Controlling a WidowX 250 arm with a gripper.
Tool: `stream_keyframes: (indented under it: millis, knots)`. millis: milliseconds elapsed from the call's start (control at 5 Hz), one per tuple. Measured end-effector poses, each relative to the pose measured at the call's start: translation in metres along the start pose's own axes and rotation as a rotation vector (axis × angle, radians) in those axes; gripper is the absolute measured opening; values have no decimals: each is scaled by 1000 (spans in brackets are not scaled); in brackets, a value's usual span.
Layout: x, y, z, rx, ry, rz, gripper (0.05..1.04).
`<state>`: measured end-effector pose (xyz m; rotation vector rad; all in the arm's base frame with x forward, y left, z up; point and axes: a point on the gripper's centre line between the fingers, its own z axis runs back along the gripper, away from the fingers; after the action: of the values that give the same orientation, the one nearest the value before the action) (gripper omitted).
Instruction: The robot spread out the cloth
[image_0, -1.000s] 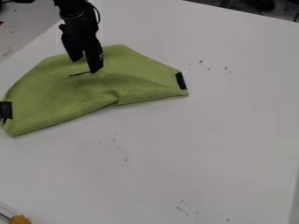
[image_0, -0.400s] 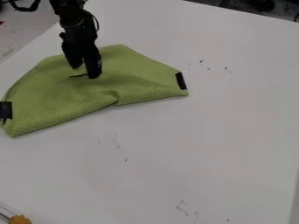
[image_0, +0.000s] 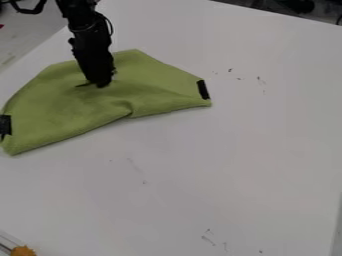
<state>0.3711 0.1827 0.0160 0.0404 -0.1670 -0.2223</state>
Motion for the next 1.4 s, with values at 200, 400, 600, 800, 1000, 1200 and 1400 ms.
stream_keyframes:
  millis: [200, 400, 600, 800, 1000, 1200, 1400]
  knots:
    - [-4, -1, -3, 6, 10, 3, 161]
    - [-5, 1, 2, 39, 13, -5, 65]
    - [6, -1, 26, 108, -17, -43, 54]
    - [10, -13, 49, 173, -28, -58, 54]
    - [5, -39, 62, 173, -36, -29, 54]
    - [-14, -69, 63, 95, -1, 44, 54]
    - [-32, -101, 64, 55, -14, 81, 54]
